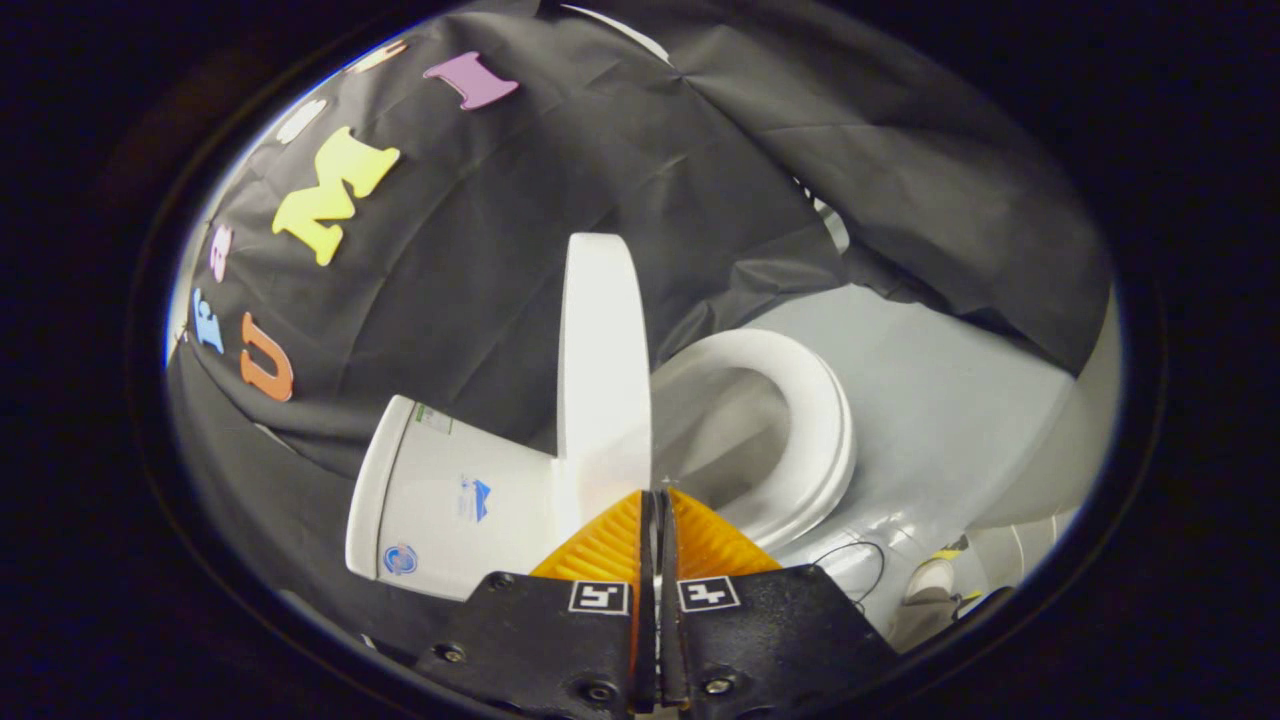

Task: Open the toilet lid.

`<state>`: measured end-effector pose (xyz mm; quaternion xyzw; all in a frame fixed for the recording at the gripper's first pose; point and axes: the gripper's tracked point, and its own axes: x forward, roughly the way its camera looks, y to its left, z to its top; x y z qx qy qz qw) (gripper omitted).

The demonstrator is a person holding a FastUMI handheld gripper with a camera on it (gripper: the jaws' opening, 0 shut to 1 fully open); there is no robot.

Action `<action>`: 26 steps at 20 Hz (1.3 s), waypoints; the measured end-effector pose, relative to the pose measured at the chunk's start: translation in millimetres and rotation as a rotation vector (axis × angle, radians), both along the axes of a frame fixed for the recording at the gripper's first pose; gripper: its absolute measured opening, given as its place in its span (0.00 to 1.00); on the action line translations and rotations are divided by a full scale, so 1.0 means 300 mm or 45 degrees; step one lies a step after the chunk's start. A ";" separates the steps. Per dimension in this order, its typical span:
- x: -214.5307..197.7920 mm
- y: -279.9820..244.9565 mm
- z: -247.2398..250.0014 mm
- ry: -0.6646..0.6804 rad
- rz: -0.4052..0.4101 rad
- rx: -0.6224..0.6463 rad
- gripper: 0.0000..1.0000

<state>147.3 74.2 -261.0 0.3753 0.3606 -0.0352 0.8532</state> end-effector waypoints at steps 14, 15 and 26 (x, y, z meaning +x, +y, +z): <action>0.013 0.126 0.132 -0.043 0.080 -0.153 0.05; 0.016 0.137 0.140 -0.044 0.088 -0.158 0.05; 0.026 0.285 0.247 -0.085 0.180 -0.254 0.05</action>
